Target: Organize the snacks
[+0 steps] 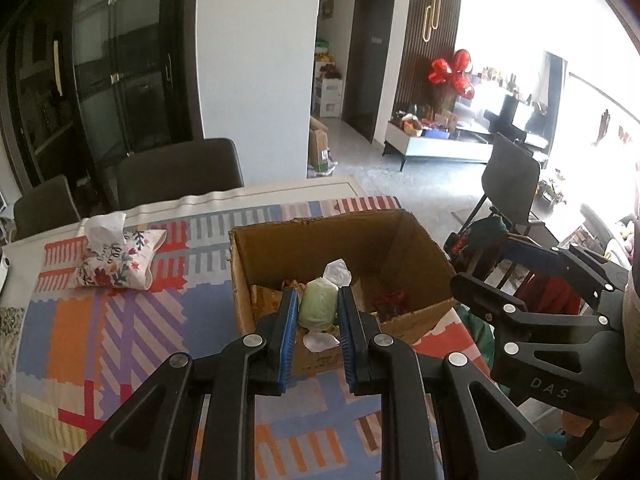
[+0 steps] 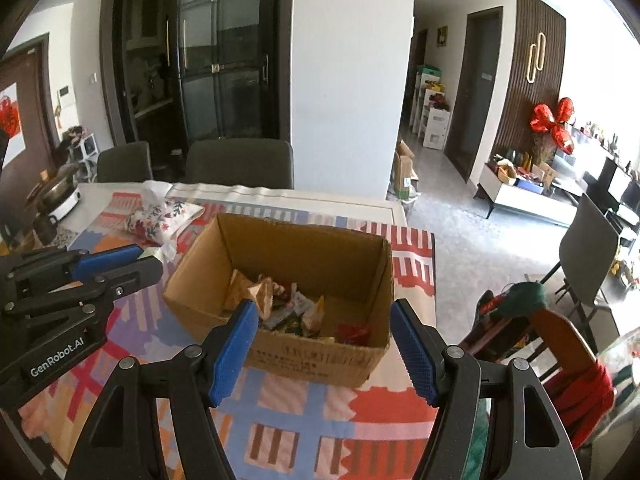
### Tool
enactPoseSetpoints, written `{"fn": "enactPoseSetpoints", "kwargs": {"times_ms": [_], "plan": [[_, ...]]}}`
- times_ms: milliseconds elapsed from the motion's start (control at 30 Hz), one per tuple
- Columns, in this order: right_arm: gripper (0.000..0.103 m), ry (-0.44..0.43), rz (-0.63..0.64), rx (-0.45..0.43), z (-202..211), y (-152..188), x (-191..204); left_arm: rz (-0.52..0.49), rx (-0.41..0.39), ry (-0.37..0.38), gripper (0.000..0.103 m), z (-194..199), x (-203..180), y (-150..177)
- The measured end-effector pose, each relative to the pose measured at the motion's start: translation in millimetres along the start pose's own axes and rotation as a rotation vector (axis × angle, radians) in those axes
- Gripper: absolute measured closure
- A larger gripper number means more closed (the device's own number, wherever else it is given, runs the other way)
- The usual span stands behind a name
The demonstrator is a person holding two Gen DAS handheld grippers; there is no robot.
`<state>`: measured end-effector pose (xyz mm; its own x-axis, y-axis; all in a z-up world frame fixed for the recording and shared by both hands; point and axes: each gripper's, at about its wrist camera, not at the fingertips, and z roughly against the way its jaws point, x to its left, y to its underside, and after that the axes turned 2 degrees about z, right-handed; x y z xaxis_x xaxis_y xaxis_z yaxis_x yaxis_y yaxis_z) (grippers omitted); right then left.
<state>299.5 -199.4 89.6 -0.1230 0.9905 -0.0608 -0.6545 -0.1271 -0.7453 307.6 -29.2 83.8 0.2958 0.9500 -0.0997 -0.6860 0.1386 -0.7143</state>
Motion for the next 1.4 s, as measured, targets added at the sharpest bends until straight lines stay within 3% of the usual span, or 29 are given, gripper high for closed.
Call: {"fn": "enactPoseSetpoints", "kwargs": {"times_ms": [300, 500, 567, 667, 1000, 1300, 1400], "plan": [[0.034, -0.001, 0.004, 0.084, -31.1, -10.3, -13.7, 0.006, 0.065, -0.011, 0.082, -34.0, -3.6, -19.8], [0.034, 0.002, -0.011, 0.129, -47.8, -11.6, -25.1, -0.009, 0.083, -0.058, 0.082, -47.6, -9.5, -25.2], [0.034, -0.005, -0.027, 0.136, -50.2, -11.1, -28.8, -0.016, 0.082, -0.074, 0.075, -47.7, -10.7, -25.3], [0.034, 0.000, -0.030, 0.132, -49.7, -9.0, -30.4, -0.043, 0.057, -0.109, 0.073, -43.8, -13.6, -21.0], [0.034, 0.001, -0.030, 0.061, -19.6, -1.7, -21.8, -0.042, -0.003, -0.152, 0.066, -3.9, -18.4, -0.7], [0.034, -0.011, -0.036, -0.020, 28.3, 22.0, -10.2, -0.037, -0.111, -0.192, 0.046, 50.7, -26.0, 28.4], [0.022, -0.024, -0.047, -0.042, 43.3, 30.9, -8.2, -0.044, -0.150, -0.214, 0.039, 66.7, -29.1, 41.0]]}}
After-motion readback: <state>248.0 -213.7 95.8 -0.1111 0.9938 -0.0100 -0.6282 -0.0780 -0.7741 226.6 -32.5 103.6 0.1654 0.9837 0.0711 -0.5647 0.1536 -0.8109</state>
